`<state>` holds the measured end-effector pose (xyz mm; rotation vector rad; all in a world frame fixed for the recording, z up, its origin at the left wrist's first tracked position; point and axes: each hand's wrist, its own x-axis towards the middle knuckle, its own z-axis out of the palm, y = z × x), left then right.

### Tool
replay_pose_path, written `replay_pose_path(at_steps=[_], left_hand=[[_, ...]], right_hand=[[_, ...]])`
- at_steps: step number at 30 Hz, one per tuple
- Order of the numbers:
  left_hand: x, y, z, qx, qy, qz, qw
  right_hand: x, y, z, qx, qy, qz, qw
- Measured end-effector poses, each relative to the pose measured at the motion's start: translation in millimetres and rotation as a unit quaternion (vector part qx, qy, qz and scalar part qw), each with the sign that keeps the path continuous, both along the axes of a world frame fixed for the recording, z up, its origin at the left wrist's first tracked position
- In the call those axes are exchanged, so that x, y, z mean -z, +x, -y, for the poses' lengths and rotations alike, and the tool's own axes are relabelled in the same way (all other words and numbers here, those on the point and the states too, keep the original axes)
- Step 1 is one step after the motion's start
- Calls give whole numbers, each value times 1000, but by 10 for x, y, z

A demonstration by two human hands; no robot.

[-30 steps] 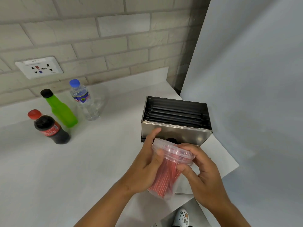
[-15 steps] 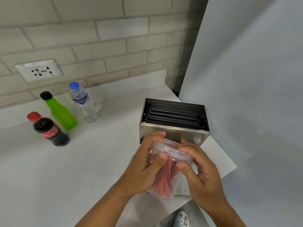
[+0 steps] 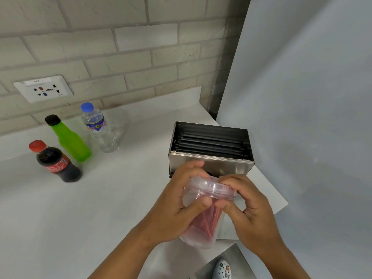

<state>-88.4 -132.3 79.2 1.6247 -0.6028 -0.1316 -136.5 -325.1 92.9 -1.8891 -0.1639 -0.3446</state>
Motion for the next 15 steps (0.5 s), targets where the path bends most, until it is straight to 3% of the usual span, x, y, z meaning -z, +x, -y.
replay_pose_path(at_steps=[8,15], left_hand=[[-143,61,-68,20,-157,-158,975],[-186,61,-34,2,-76,-36,996]], right_hand=[[-85,0,47,-32,80,-28,996],[-87,-12,-41,-9,50,11,999]])
